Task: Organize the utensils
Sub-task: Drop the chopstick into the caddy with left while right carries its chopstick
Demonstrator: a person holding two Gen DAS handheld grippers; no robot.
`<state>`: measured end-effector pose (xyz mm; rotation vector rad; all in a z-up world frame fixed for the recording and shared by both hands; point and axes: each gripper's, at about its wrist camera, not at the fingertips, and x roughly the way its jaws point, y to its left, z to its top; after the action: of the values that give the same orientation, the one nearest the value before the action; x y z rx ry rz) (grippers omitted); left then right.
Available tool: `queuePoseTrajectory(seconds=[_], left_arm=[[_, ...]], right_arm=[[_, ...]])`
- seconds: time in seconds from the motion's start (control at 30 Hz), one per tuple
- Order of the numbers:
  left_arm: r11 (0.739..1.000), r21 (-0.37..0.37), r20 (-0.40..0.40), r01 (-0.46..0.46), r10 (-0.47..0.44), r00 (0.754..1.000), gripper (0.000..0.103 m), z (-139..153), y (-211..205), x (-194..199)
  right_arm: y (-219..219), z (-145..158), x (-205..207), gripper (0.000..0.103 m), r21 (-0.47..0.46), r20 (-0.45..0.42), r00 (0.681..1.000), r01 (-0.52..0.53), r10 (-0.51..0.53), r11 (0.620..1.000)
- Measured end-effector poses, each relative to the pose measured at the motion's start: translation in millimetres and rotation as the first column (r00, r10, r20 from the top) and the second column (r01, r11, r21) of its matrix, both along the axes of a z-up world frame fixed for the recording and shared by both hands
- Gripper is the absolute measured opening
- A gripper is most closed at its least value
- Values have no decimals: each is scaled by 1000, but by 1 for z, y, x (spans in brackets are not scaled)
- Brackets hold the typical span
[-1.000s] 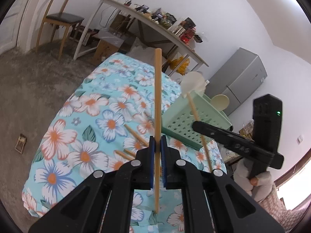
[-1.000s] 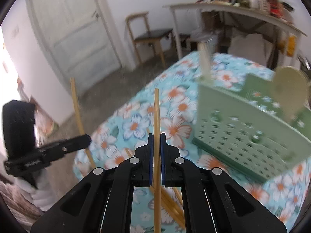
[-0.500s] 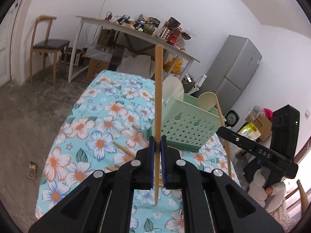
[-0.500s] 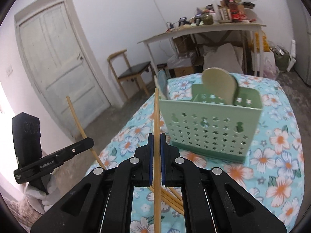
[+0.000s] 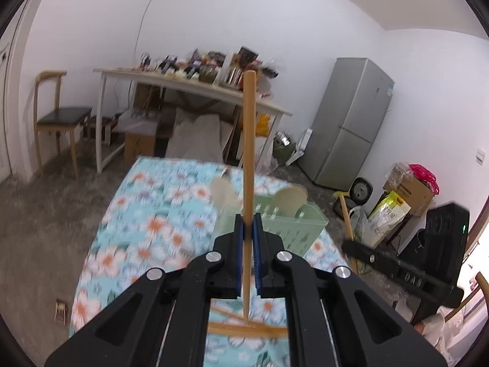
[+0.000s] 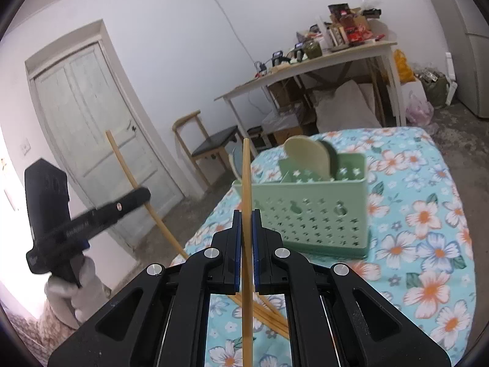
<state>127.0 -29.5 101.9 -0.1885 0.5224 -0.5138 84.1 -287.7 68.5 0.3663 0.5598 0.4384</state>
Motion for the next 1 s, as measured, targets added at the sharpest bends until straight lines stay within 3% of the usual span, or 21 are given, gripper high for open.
queuePoseTrajectory(seconds=[0.3,0.47,0.7,1.0], left_arm=[[996,-62,132,56,-47,990,5,55,-34,33],[997,-56,173,54,-43,984,5,65,-54,57],[999,-32,166,13,-8,986,5,45,-82,103],[1000,3,129,16,-16,992,5,4,-109,126]], right_arm=[[-37,0,-7,5,72,2,1000,23,-23,997],[-48,-1,-13,5,90,-2,999,39,-39,995],[-55,-3,-11,5,90,-13,999,49,-48,995],[-58,-6,-4,5,93,-35,998,48,-45,995]])
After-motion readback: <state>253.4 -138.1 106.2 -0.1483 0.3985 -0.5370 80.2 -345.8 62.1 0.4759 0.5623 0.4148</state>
